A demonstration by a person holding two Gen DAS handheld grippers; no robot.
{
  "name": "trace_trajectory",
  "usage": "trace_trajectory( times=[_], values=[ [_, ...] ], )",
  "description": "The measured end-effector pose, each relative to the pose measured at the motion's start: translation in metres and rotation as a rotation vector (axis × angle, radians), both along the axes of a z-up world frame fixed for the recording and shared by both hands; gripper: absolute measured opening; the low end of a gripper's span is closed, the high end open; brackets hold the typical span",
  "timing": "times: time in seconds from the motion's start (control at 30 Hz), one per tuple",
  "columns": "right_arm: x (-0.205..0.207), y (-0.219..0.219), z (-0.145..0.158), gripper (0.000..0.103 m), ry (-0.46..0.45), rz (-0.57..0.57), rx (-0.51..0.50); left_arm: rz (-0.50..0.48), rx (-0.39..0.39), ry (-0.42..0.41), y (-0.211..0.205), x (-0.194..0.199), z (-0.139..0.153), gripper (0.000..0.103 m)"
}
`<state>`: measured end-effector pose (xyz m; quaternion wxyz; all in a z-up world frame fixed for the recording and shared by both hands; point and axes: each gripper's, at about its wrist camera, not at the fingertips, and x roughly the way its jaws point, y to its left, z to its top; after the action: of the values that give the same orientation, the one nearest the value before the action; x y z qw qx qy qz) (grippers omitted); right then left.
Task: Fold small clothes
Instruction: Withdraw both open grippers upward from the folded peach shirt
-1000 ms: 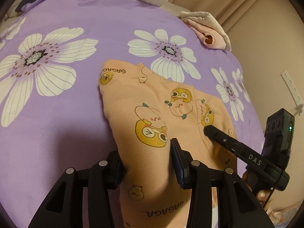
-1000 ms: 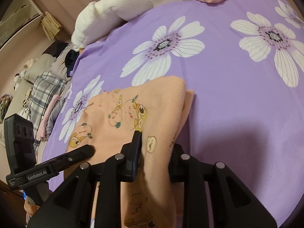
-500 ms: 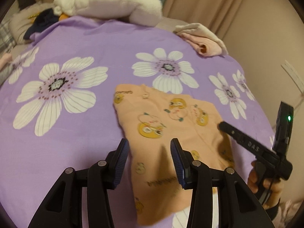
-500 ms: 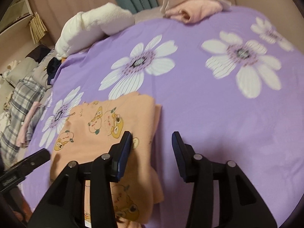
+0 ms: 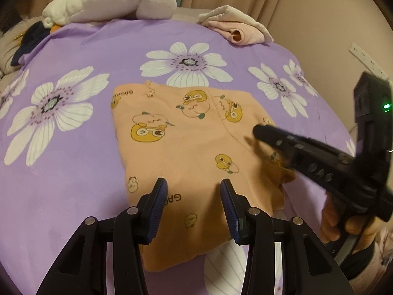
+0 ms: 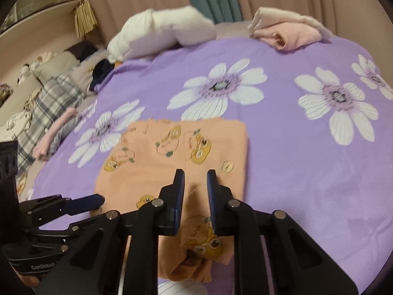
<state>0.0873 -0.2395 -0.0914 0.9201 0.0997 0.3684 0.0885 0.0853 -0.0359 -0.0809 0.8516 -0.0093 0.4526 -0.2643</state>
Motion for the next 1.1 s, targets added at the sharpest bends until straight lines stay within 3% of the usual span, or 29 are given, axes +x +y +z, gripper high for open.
trace_trajectory(
  times=[0.23, 0.47, 0.7, 1.0, 1.1],
  values=[
    [0.012, 0.006, -0.023, 0.014, 0.084, -0.003, -0.036, 0.004, -0.008, 0.006, 0.002, -0.003, -0.002, 0.043],
    [-0.007, 0.008, -0.01, 0.019, 0.055, 0.019, -0.029, -0.009, -0.018, -0.003, 0.009, -0.02, 0.004, 0.043],
    [-0.028, 0.021, -0.013, 0.021, 0.061, 0.071, -0.053, -0.007, -0.007, 0.039, 0.009, -0.023, -0.011, 0.043],
    [-0.038, 0.022, -0.013, 0.02, 0.076, 0.054, -0.076, 0.01, -0.016, 0.055, 0.012, -0.026, -0.01, 0.043],
    [-0.047, 0.021, -0.005, 0.025, 0.065, 0.046, -0.077, 0.037, -0.023, 0.056, 0.018, -0.025, -0.002, 0.043]
  ],
)
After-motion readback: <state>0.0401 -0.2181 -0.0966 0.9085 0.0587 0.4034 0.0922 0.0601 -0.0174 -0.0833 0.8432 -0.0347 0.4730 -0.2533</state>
